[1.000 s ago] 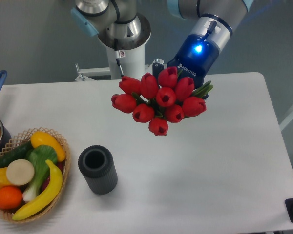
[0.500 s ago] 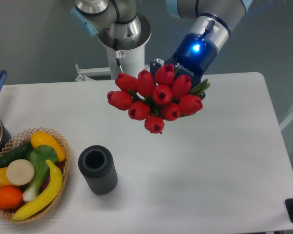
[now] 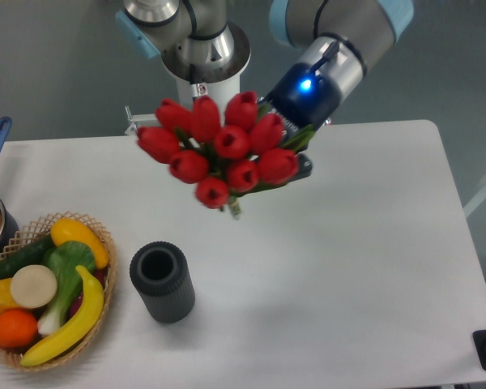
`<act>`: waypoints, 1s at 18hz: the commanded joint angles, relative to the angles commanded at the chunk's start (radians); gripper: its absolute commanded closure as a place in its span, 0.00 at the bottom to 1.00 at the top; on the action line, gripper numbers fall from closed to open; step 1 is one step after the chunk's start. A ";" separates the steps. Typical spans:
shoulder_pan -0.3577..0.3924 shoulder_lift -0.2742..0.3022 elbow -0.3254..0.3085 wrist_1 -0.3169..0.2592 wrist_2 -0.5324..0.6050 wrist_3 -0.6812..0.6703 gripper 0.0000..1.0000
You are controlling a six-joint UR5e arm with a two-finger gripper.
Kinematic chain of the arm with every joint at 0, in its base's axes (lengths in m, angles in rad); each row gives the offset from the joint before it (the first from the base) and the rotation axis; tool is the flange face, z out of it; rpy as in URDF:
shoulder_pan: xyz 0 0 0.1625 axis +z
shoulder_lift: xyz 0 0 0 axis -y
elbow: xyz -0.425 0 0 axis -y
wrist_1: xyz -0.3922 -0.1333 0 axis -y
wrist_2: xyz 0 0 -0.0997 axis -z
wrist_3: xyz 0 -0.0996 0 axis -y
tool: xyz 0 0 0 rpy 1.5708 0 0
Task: Insert the flowers into the vase
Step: 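Lower the tulip stems into the opening of the grey vase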
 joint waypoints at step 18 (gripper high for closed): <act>-0.092 -0.089 -0.047 0.002 -0.092 0.204 0.78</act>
